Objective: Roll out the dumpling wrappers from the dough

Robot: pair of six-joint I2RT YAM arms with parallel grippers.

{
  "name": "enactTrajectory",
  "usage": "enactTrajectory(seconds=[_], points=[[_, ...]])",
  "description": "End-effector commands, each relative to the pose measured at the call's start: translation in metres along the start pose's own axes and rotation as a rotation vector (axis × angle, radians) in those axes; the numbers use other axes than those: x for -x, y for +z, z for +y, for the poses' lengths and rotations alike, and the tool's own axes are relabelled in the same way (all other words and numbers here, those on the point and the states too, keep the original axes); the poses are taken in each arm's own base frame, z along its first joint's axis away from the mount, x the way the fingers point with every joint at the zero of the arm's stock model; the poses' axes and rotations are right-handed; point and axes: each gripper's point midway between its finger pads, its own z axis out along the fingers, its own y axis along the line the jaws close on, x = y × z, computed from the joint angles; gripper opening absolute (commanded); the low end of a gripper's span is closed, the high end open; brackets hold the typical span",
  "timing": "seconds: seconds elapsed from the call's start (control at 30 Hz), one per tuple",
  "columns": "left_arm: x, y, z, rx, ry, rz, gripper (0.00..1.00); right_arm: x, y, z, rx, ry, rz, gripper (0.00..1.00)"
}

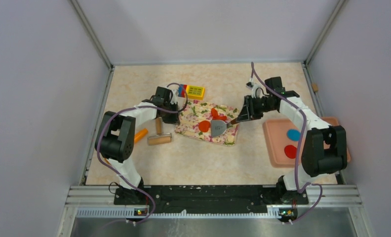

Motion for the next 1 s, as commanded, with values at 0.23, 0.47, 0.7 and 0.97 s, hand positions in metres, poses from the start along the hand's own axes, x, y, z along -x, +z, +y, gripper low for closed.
enactTrajectory(seconds=[0.23,0.47,0.7,0.97], points=[[0.009,-0.003,-0.002,-0.013,0.007,-0.033,0.11,0.003,0.003,-0.013,-0.048,-0.006,-0.013,0.0],[0.008,-0.003,-0.001,-0.009,0.005,-0.031,0.11,0.007,0.009,-0.017,-0.046,0.0,0.002,0.0],[0.009,-0.003,-0.001,-0.01,0.003,-0.035,0.11,0.0,0.007,-0.013,-0.034,0.006,0.023,0.0],[0.01,-0.003,-0.002,-0.015,0.0,-0.035,0.11,0.006,0.022,-0.022,-0.048,0.025,0.032,0.0]])
